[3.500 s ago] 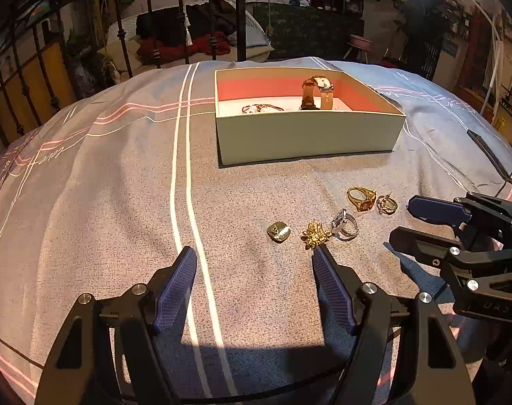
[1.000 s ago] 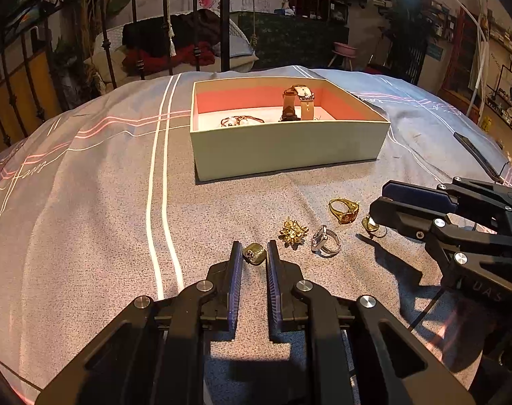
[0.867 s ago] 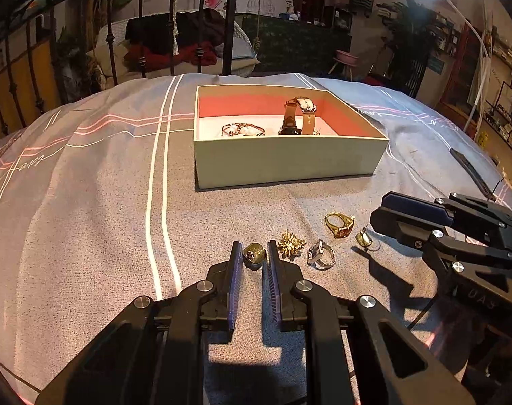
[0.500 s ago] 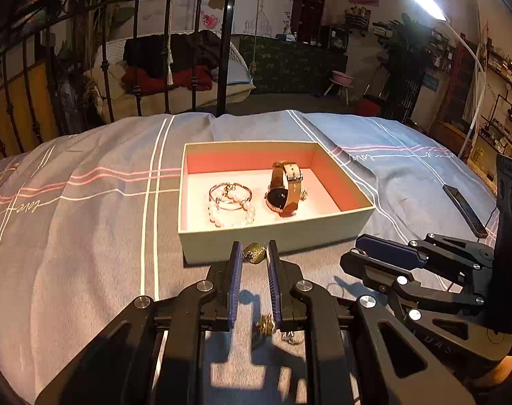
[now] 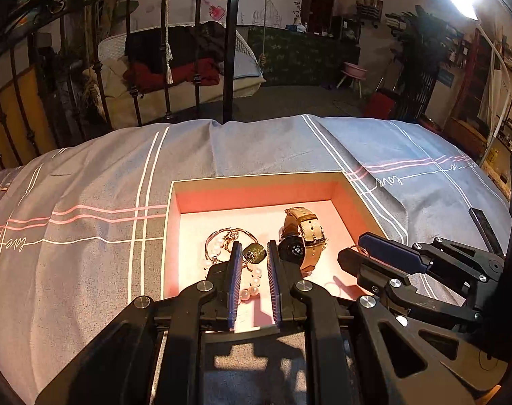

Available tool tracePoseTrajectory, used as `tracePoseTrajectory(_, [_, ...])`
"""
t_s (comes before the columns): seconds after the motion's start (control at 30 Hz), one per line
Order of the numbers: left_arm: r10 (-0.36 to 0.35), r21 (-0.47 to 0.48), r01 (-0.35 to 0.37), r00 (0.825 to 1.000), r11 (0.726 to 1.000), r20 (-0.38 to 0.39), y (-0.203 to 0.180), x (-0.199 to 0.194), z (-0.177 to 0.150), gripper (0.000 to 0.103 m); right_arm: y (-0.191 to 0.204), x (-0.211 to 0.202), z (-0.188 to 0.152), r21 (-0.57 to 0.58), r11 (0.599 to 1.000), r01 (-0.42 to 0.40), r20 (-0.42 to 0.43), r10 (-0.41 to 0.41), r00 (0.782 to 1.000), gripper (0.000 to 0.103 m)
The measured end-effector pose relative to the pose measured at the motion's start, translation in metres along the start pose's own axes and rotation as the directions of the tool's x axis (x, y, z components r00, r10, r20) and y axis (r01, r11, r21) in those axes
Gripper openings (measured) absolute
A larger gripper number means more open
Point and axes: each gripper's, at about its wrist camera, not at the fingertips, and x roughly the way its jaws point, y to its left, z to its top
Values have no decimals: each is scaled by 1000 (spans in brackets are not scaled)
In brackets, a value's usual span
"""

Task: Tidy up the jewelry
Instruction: 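Carry the square charm and gold ring into the box with both tools, then lower the charm and ring into the box and open both tools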

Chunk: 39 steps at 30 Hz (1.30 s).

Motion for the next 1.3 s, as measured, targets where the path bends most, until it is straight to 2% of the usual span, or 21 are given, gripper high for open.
tracePoseTrajectory(0.27, [38, -8, -39, 996, 999, -79, 8, 29, -1, 14, -4, 18, -1, 6, 1000, 9, -34, -8, 999, 24])
tracePoseTrajectory(0.63, [41, 10, -40, 994, 999, -104, 5, 42, -7, 14, -4, 31, 0, 5, 1000, 8, -82, -8, 997, 24])
tracePoseTrajectory(1.07, [57, 17, -55, 992, 998, -117, 6, 45, -8, 14, -2, 33, 0, -1, 1000, 10, -87, -10, 996, 24])
tracePoseTrajectory(1.2, [47, 4, -47, 994, 999, -100, 8, 36, -6, 23, -2, 28, -2, 2, 1000, 16, -69, -16, 997, 25])
tracePoseTrajectory(1.27, [38, -1, -38, 996, 999, -81, 8, 27, -5, 30, -3, 23, -3, 9, 1000, 15, -62, -14, 998, 33])
tracePoseTrajectory(1.3, [33, -6, -33, 997, 999, -72, 9, 22, -5, 35, -3, 19, -4, 12, 1000, 20, -53, -19, 998, 44])
